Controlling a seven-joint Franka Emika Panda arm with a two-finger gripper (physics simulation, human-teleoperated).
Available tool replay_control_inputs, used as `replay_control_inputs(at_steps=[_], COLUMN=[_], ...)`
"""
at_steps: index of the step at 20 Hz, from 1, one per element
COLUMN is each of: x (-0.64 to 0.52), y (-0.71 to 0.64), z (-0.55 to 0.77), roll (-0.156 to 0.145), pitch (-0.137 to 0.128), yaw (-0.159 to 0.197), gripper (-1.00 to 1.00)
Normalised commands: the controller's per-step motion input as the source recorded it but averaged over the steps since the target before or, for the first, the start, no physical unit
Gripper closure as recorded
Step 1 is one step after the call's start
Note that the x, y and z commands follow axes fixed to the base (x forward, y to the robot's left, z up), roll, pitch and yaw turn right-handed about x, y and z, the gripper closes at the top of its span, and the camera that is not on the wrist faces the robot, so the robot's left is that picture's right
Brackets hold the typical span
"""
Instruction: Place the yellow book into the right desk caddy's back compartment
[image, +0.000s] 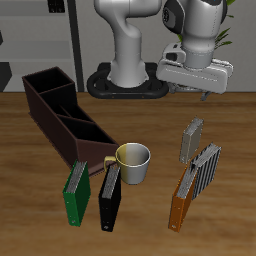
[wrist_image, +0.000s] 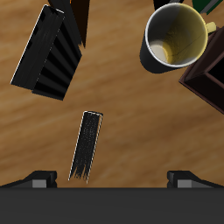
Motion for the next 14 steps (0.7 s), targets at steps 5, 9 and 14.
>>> replay_control_inputs(at_steps=[5,9,14], x=[0.05,0.03,0.03], y=[0.15,0.04,0.01], z=[-0.11,-0.04,-0.07], roll=[-0.035,-0.009,-0.003], pitch=[-0.014,0.006,-0.005], yaw=[-0.016,-0.048,-0.006], gripper=[-1.00,-1.00,-1.00])
